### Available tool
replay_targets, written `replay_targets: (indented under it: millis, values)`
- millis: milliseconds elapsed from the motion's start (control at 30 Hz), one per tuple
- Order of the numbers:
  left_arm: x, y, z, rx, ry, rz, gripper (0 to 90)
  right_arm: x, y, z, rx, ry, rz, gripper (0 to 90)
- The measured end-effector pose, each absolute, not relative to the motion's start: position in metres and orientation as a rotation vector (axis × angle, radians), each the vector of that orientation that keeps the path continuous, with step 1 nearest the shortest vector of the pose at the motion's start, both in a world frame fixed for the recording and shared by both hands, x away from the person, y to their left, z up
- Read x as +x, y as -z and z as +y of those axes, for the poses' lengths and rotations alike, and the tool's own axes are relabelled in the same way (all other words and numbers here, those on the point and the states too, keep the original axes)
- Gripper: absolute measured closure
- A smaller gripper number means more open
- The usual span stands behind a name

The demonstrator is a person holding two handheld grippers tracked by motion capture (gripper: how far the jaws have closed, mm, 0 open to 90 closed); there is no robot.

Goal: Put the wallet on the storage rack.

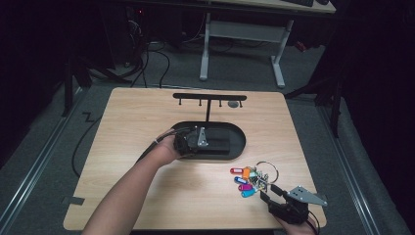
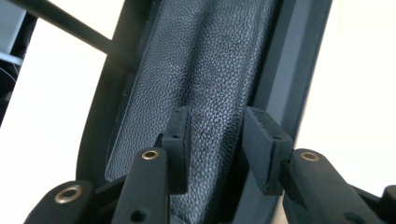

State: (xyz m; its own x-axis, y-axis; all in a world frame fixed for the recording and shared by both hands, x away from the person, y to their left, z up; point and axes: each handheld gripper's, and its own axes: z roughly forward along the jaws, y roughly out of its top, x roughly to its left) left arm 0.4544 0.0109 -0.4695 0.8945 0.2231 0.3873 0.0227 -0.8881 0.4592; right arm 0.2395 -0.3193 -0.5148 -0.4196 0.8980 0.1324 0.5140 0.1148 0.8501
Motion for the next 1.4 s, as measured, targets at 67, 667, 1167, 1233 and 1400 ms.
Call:
replay_targets:
  millis: [67,667,1167,1233,1400]
  values:
    - [0.449,0.464,0.015,2.565,-0.580,0.219,61.9,0.239,0.515,-0.319,1.372,-1.233,1.985,46.2]
    - [0.353,0.476,0.092,2.272,-0.318,0.565,49.6,0.242,0.515,-0.316,1.378,-1.215,1.992,47.6]
    - [0.289,0.516,0.154,2.151,-0.464,0.706,42.9,0.242,0.515,-0.312,1.392,-1.211,1.995,50.8]
    - [0.290,0.515,0.156,2.140,-0.446,0.708,42.3,0.243,0.515,-0.313,1.397,-1.207,1.985,50.4]
    - [0.292,0.514,0.163,2.100,-0.373,0.713,42.3,0.250,0.501,-0.310,1.425,-1.143,1.985,49.9]
